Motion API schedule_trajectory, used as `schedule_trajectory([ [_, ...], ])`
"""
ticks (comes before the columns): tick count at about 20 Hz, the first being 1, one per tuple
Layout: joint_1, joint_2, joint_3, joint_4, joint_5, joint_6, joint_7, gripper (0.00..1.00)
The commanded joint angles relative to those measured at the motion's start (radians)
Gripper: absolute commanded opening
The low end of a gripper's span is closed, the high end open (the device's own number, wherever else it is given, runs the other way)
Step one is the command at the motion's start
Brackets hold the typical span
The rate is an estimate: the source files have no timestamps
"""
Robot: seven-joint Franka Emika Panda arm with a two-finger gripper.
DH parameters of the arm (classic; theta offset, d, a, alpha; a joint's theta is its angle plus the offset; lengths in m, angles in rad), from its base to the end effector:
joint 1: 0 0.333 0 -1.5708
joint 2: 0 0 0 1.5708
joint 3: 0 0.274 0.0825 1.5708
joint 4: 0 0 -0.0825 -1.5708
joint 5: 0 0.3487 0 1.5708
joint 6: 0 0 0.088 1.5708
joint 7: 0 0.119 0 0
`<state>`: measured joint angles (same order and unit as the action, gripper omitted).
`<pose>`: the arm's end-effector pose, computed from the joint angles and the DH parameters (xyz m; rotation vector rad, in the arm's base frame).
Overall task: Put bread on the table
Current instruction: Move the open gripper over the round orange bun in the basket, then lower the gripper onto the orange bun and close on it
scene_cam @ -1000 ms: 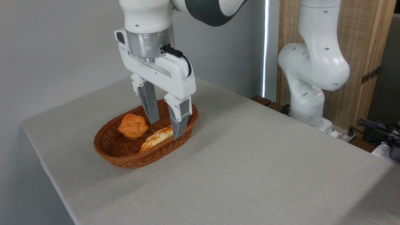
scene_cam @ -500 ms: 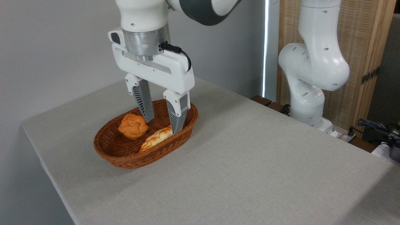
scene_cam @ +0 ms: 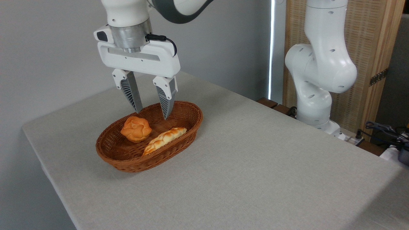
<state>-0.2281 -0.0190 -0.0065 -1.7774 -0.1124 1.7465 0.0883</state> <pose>0.5050 -0.1325 0.5051 2.9976 -0.4570 -0.0302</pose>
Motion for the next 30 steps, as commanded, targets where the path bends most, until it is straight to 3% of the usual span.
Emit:
schedule_trajectory([
  [1,0.0,0.02,-0.033,0.003,-0.007,0.027,-0.201,1.0],
  [7,-0.013,0.066,-0.092,-0.003,-0.015,0.146,-0.45,1.0],
  [10,-0.013,0.093,-0.128,-0.01,-0.016,0.186,-0.496,1.0],
  [17,-0.034,0.137,-0.162,-0.008,-0.015,0.196,-0.499,1.0],
  [30,-0.076,0.206,-0.165,-0.004,0.0,0.252,-0.498,1.0],
])
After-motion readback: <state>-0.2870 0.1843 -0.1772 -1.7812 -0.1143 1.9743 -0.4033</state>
